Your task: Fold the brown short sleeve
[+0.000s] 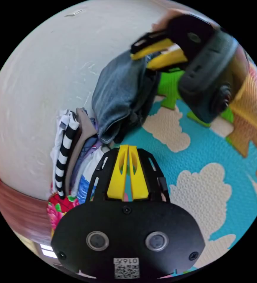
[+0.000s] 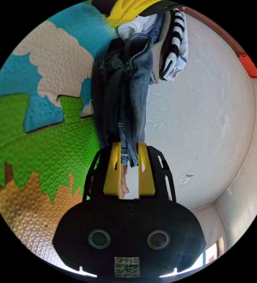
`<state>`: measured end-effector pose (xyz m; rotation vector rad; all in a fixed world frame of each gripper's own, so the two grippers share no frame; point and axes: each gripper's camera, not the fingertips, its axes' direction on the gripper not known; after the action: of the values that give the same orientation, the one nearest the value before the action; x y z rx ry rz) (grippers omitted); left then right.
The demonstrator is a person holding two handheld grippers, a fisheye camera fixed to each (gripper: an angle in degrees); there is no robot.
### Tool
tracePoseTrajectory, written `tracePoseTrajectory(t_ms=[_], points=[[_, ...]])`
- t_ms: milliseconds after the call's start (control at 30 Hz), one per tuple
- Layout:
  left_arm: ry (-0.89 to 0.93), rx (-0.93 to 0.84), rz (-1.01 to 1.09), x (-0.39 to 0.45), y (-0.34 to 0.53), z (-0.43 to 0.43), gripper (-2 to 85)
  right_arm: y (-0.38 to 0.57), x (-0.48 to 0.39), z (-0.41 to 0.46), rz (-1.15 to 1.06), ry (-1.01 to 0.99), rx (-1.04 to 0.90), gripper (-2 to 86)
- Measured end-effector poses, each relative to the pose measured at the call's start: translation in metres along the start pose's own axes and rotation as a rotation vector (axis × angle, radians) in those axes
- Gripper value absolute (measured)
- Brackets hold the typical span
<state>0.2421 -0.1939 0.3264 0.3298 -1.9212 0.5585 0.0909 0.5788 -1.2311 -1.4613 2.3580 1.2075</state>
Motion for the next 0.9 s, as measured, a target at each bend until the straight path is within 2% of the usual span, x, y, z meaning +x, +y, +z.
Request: tracePoseTrajectory(t_ms=[67,133,200,233,333,433,500,600,700,900], points=[[0.11,0.07,-0.157,-0.03,0.011,-0.012,-1.0,0.03,0.005,0.0,0.1,-0.086,0.036,4.7],[0.295,0.184,-0.363,-0.065,0.033,-0.03,-1.0,0.068,0.016,0.0,0.276,-0.129,0.07,1.9],[0.434,0.29,-0.52,-0.083,0.054,-0.043,-1.0,0.13,0.035,0.012,0.551,-0.223,0.046,0.4],[0.529,0.35,-0.631,-0.092,0.068,-0.049,-1.0,0.147,0.039,0.017,0.616,-0.24,0.034,0.2],[0.662,0.447,-0.805,-0.09,0.095,-0.058,-1.0,0.231,0.044,0.05,0.883,-0.32,-0.048,-0.2],[0.671,0.489,-0.948,-0.065,0.119,-0.052,-1.0,0.31,0.031,0.095,1.085,-0.425,-0.168,-0.1],[0.625,0.53,-0.906,-0.047,0.123,-0.047,-1.0,0.37,0.015,0.132,1.239,-0.555,-0.245,0.3],[0.483,0.511,-0.83,-0.033,0.12,-0.042,-1.0,0.422,-0.01,0.171,1.299,-0.721,-0.279,1.8],[0.512,0.474,-0.666,-0.033,0.11,-0.038,-1.0,0.442,-0.034,0.198,1.243,-0.782,-0.287,7.3],[0.585,0.405,-0.68,-0.037,0.119,-0.007,-0.8,0.448,-0.082,0.243,1.327,-0.837,-0.289,15.8]])
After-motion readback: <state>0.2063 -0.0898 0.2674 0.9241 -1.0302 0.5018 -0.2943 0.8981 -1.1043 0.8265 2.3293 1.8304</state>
